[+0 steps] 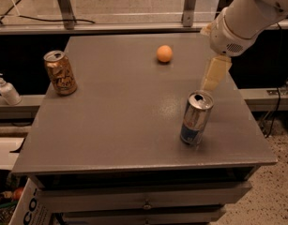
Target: Move orange near orange can
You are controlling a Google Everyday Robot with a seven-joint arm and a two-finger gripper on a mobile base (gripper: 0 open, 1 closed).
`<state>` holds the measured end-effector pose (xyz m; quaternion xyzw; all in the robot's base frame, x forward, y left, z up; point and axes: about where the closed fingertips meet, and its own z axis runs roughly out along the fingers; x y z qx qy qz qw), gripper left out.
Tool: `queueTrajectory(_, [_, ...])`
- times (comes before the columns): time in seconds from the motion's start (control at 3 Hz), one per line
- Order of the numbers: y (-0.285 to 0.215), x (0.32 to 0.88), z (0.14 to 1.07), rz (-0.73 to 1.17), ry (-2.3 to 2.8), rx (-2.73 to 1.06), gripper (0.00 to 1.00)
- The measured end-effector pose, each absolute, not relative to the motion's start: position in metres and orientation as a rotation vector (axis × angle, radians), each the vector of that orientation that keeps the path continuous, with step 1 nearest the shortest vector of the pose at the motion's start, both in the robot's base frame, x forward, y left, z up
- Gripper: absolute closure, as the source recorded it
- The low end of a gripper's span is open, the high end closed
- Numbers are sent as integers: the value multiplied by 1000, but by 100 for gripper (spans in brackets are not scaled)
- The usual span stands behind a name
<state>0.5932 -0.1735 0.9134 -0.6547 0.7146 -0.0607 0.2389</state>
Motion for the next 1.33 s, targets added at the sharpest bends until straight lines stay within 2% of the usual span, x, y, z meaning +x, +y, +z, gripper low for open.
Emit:
queueTrajectory(0.67, [-155,667,893,-61,2001,-1647,0])
queueTrajectory(1.33, [-150,675,887,-42,1995,-1645,0])
